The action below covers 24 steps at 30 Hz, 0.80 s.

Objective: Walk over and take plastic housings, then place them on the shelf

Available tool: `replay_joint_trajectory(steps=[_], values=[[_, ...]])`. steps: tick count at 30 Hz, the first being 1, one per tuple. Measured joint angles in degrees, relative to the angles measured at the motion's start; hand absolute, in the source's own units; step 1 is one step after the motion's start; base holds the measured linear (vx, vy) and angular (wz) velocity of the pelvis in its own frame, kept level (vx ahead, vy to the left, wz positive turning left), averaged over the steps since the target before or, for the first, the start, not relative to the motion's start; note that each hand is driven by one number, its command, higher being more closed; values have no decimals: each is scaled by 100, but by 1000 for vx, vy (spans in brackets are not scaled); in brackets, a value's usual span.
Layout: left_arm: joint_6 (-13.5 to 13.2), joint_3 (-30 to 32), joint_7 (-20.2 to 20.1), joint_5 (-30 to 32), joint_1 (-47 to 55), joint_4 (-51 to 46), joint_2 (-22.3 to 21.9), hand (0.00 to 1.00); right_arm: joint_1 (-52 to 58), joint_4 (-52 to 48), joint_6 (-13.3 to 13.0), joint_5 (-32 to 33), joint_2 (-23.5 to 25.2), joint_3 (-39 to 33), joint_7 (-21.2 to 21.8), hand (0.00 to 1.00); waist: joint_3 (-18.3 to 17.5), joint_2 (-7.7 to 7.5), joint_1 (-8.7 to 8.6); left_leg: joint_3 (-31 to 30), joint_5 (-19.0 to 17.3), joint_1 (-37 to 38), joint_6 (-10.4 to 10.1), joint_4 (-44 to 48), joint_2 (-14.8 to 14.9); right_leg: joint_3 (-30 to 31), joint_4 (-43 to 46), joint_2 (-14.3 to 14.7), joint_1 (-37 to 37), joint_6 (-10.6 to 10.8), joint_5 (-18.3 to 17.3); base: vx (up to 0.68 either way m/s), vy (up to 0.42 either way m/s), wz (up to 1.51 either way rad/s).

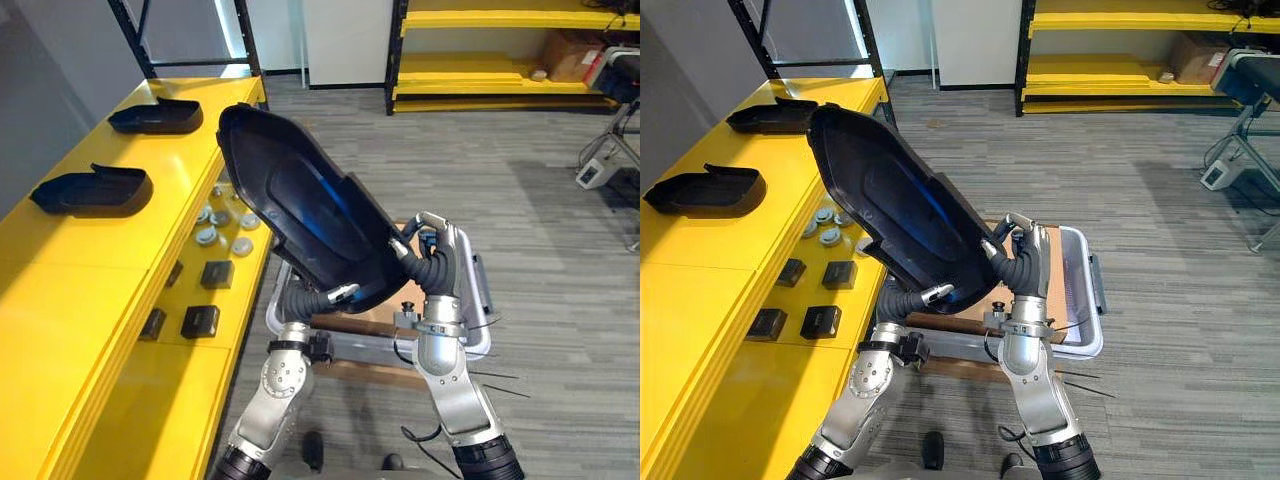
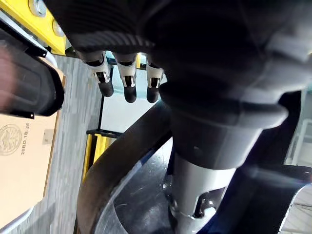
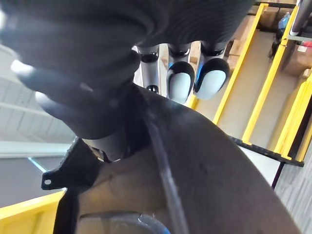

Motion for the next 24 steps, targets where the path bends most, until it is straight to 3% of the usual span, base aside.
replay_joint_trajectory(steps=[9,20,24], values=[[3,129,165,5,-264,125,199,100,168,528,-215,552,-357,614,362,0,-179,23,4,-20,1,73,-2,-25,14,-23,-40,20,102,-1,8,-1,0,0],[161,347,149,170,-331,281,125,100,-164,571,-215,798,-381,480,539,0,-251,-39,5,-34,1,148,-2,-30,13,-44,-94,29,211,-6,15,-1,1,1],[190,467,142,430,-385,286,-15,100,-534,-80,-230,830,-480,77,520,0,-252,-41,55,-33,1,196,-3,-30,12,-45,-87,29,259,-15,19,4,1,1]])
